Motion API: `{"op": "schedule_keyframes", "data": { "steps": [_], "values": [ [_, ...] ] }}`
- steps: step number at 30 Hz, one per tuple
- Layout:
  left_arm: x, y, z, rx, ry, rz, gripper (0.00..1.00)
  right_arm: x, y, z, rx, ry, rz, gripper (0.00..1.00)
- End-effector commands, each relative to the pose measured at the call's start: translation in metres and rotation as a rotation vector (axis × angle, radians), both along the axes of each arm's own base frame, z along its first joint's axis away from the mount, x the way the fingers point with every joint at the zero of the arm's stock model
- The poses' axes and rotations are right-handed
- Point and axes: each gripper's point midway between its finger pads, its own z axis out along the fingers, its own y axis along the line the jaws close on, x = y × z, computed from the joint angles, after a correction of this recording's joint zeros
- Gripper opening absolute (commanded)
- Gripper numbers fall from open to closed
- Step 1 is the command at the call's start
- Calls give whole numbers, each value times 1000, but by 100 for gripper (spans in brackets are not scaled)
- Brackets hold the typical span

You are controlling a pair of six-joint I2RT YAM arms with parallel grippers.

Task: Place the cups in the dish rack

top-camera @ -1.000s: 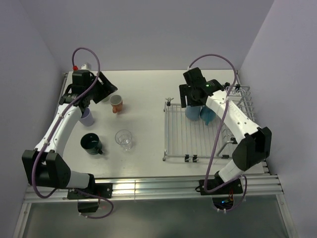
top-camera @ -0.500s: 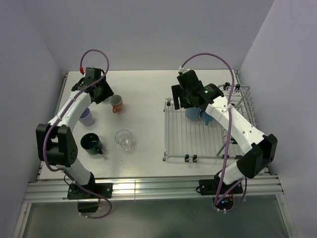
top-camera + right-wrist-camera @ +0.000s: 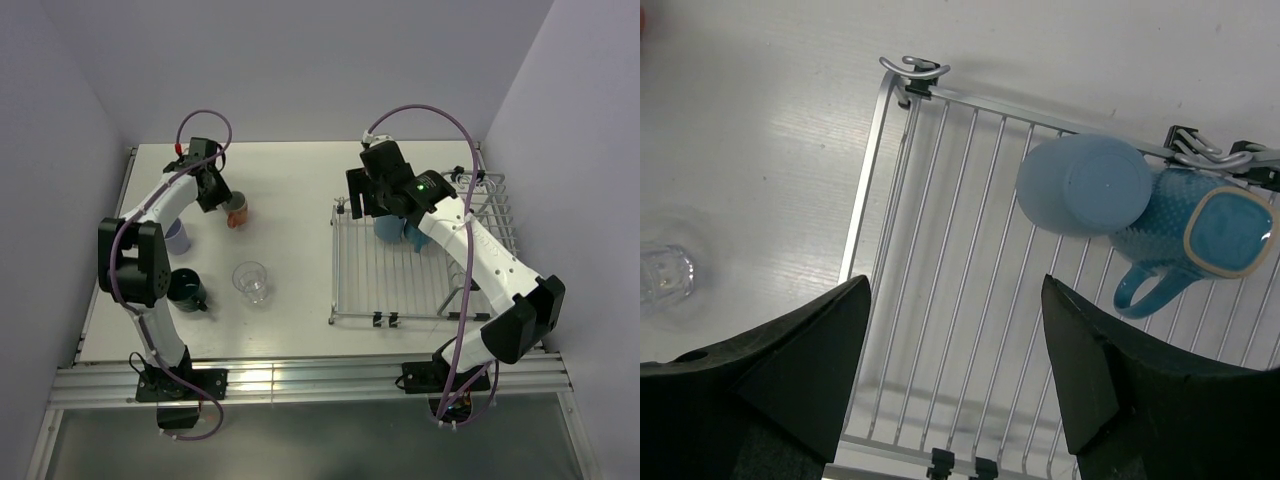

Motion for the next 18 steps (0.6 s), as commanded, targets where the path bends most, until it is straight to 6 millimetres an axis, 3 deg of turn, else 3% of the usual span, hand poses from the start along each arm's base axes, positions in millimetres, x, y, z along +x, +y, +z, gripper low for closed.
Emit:
{"op": "schedule_keyframes", "data": {
  "steps": [1,7,13,15,18],
  "values": [
    [14,1,3,29,-22,1,43,2,3,13,37,-51,0,77],
    [17,-2,-18,18,5,-4,36,2,4,9,34,-43,0,77],
    [18,-9,-23,-4,16,-29,6,2,4,7,28,-37,0,77],
    [18,-10,-18,-9,12,-39,0,3,4,7,28,-38,-3,77],
    [21,-13,11,-28,-46,-57,0,3,5,9,35,-47,0,77]
  ]
}}
